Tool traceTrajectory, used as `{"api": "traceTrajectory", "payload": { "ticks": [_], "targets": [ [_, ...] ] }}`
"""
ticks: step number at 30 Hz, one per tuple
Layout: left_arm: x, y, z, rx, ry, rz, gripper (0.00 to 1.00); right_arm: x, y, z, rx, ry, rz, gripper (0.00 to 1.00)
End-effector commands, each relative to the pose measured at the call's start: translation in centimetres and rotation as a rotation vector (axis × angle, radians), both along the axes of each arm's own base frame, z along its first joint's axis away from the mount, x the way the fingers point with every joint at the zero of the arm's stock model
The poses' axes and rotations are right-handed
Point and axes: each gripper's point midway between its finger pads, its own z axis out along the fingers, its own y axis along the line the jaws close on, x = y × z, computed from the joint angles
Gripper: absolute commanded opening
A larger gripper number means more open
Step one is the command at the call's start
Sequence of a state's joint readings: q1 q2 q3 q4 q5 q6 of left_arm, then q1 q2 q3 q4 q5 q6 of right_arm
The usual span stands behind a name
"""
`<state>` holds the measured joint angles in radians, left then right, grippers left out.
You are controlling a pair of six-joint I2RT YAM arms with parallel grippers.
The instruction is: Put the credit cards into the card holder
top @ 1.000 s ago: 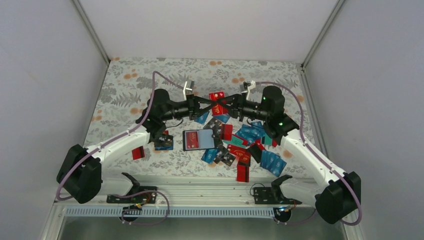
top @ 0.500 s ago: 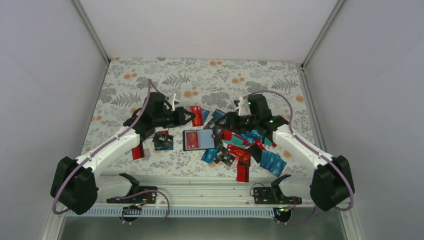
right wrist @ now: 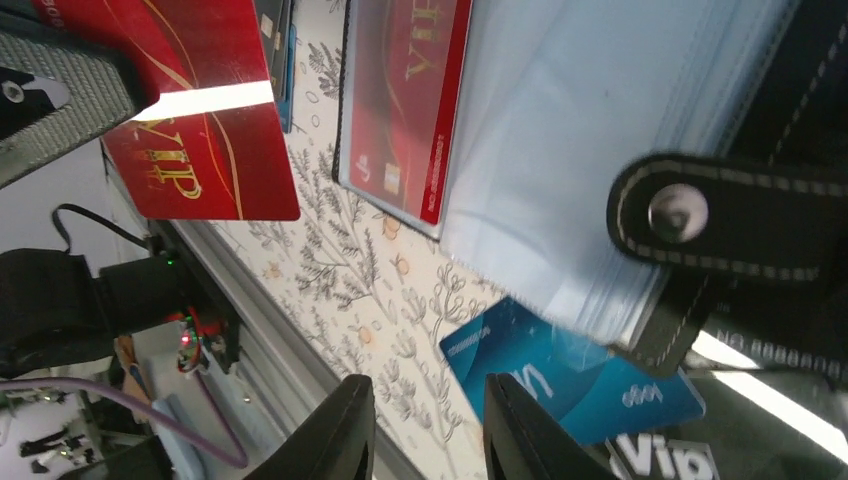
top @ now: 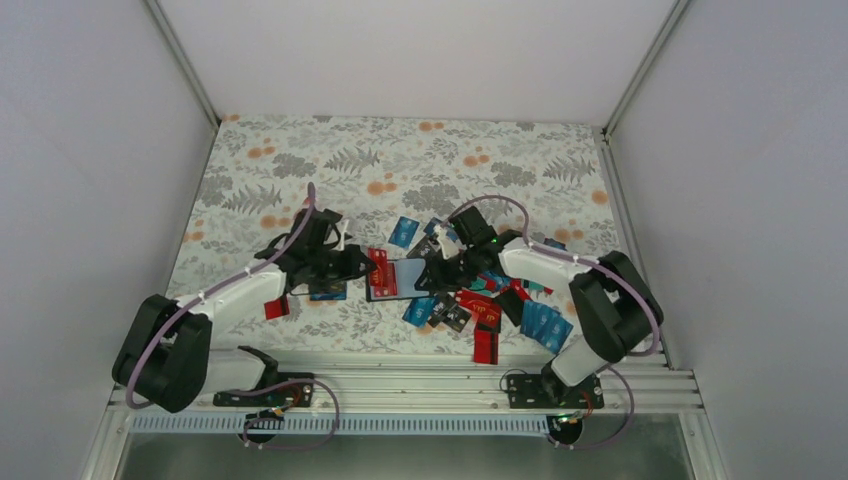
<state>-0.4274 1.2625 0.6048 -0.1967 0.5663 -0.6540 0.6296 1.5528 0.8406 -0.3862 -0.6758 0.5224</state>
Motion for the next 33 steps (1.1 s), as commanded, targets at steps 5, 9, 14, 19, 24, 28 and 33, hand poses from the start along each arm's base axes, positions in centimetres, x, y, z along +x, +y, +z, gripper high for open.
{"api": "traceTrajectory", "payload": {
  "ticks": [5, 9, 14, 19, 24, 28, 33],
  "targets": [
    [2.4, -1.3, 0.1, -0.037, -0.096, -0.049, 0.02, 2.5, 1.3, -0.9, -0.04, -0.089, 0.038, 0.21],
    [3.5, -1.8, -0.5, -0.04, -0.11, -0.052, 0.02, 3.4, 0.6, -2.6, -0.121, -0.104, 0.0, 0.16],
    [4.7, -2.6, -0.8, -0.05, -0.128, -0.069, 0.02, 4.2, -0.7, -4.2, -0.2, -0.12, -0.042, 0.1],
    [5.0, -3.1, -1.7, -0.066, -0.11, -0.081, 0.02, 4.2, -1.9, -5.9, -0.25, -0.102, -0.067, 0.04],
    [5.0, -3.1, -2.5, -0.062, -0.103, -0.077, 0.02, 3.6, -2.3, -6.5, -0.253, -0.087, -0.075, 0.04],
    [5.0, -3.4, -2.9, -0.062, -0.101, -0.08, 0.02, 3.3, -2.4, -6.7, -0.254, -0.083, -0.075, 0.04],
    [4.6, -3.9, -4.1, -0.042, -0.076, -0.097, 0.02, 3.2, -2.4, -6.6, -0.247, -0.079, -0.077, 0.04]
  ]
}}
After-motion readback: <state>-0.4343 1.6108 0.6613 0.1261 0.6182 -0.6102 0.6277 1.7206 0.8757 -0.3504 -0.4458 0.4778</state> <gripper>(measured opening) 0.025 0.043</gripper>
